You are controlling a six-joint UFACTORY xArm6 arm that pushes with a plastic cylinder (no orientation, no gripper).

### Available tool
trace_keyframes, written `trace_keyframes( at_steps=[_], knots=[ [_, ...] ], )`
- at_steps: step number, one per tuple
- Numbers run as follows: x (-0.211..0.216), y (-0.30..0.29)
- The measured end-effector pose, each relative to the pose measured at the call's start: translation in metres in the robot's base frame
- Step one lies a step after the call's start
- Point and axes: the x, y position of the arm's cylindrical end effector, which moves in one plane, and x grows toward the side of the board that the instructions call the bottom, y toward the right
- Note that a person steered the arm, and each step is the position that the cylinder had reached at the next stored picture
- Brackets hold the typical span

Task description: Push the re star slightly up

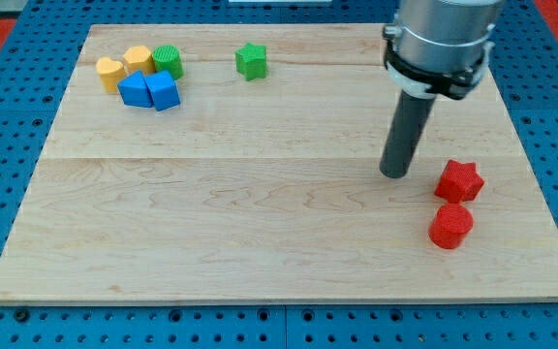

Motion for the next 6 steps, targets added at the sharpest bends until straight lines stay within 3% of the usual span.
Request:
trace_keyframes(
  at_steps=[1, 3, 4, 6],
  knots=[
    [-0.02, 0.034],
    [0.03, 0.13],
    [0.06, 0.14],
    [0.069, 0.098]
  ],
)
